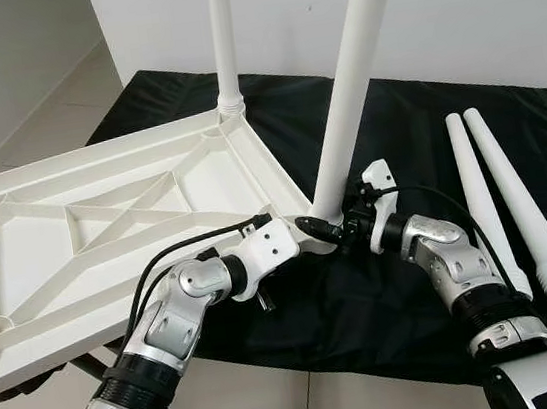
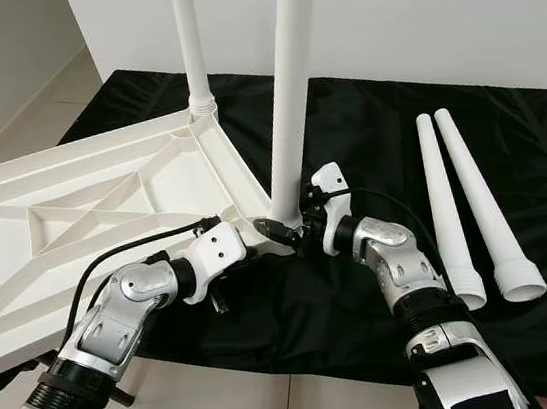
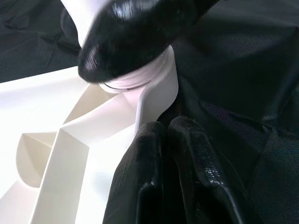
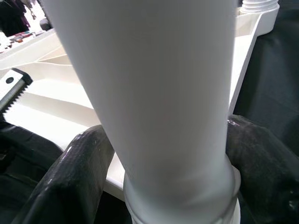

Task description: Building children table

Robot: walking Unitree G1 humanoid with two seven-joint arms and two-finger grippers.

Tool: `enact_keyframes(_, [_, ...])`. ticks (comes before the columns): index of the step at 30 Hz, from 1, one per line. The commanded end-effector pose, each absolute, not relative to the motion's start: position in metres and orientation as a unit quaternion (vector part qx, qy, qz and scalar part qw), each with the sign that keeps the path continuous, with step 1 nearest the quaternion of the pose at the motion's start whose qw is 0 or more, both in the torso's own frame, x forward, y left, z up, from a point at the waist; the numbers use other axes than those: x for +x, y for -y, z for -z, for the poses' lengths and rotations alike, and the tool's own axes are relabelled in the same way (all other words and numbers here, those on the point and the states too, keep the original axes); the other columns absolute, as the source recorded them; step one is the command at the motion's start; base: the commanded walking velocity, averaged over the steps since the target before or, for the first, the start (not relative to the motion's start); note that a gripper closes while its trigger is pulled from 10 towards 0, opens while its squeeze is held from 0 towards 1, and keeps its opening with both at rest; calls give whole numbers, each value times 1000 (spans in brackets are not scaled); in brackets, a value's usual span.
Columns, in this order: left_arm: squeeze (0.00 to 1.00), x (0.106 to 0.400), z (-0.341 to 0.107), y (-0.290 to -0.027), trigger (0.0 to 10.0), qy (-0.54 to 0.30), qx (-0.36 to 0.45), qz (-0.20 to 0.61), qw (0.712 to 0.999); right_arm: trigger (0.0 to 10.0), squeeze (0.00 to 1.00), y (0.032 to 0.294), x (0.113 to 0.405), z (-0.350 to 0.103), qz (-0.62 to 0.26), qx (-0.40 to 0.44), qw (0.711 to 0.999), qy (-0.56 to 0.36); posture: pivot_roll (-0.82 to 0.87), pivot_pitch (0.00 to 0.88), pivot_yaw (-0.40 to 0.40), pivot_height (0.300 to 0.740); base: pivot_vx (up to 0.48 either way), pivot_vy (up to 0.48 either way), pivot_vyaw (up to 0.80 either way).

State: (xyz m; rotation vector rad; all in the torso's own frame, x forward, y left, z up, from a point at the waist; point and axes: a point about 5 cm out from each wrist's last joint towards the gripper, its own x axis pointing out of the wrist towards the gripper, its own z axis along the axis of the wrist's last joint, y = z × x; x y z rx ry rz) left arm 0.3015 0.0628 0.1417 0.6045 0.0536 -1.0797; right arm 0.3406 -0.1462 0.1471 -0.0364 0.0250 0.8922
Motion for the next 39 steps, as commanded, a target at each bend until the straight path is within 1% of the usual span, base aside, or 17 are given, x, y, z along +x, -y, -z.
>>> enact_keyframes(1, [0, 299, -140, -62, 10000, -30, 284, 513, 810, 10000, 0, 148, 338, -151, -443, -9, 896, -2, -35, 48, -22, 740, 0, 0, 0])
enact_keyframes(13, [0, 299, -138, -61, 10000, -32, 287, 518, 805, 10000, 0, 150, 338, -156, -451, -18, 892, 4, -38, 44, -21, 740, 0, 0, 0])
enact_keyframes(25, [0, 300, -138, -61, 10000, -31, 289, 517, 805, 10000, 0, 157, 339, -160, -452, -47, 891, 4, -41, 36, -21, 740, 0, 0, 0])
enact_keyframes(29, [0, 300, -139, -60, 10000, -29, 289, 517, 805, 10000, 0, 157, 339, -160, -458, -50, 888, 7, -41, 31, -21, 740, 0, 0, 0])
enact_keyframes(33, [0, 300, -140, -61, 10000, -29, 290, 517, 805, 10000, 0, 154, 336, -161, -474, -66, 878, 17, -39, 27, -19, 740, 0, 0, 0])
enact_keyframes(39, [0, 300, -140, -61, 10000, -29, 290, 517, 805, 10000, 0, 152, 337, -164, -479, -75, 874, 33, -34, 29, -19, 740, 0, 0, 0])
